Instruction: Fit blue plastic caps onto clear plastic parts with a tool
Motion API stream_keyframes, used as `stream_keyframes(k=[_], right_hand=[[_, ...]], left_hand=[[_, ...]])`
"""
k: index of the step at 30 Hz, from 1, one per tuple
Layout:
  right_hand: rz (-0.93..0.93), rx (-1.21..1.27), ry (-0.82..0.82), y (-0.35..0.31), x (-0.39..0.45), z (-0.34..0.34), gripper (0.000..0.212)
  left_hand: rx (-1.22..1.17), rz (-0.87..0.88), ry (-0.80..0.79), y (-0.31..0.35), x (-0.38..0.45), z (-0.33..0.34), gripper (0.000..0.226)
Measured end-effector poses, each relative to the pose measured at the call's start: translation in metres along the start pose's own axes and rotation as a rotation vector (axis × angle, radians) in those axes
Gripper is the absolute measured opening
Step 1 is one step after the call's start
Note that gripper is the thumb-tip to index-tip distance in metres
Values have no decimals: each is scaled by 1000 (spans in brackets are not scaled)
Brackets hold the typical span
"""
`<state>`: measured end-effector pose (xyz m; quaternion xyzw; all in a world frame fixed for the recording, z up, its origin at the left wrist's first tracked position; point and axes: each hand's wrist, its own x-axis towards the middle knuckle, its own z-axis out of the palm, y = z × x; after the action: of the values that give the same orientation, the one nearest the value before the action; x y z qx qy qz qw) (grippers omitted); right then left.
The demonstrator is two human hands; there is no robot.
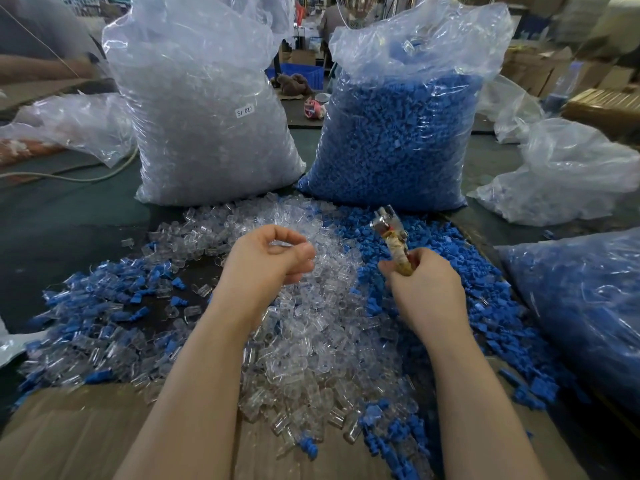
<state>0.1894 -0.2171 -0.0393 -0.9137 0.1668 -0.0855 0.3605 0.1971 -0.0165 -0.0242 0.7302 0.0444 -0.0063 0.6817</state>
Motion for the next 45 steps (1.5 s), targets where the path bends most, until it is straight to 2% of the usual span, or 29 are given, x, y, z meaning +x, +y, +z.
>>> stream_keyframes(k=[4,6,9,12,19,29,38,45], right_hand=[[-42,259,18,-6,-4,1,23],[-70,349,-8,-8,-6,0,20],[-136,400,-69,-7,-8,-1,10],[-178,441,-88,-9,-10,1,20],[-185,511,-2,-11,-9,1,16],[-272,543,8,-19,-14,5,13],[-268,501,84,-25,-17,4,8],[-272,488,82,-26,-20,4,6]], left_hand=[[-129,-17,5,2,-2,7,23],[-119,-17,25,2,-4,11,16],[-180,-44,-3,2,-5,17,10],[-226,-73,-25,4,-7,21,12],[-330,-120,2,6,-9,27,11],[-242,20,87,8,-13,41,11],[17,158,165,12,-16,43,13],[85,223,155,13,-18,48,19]])
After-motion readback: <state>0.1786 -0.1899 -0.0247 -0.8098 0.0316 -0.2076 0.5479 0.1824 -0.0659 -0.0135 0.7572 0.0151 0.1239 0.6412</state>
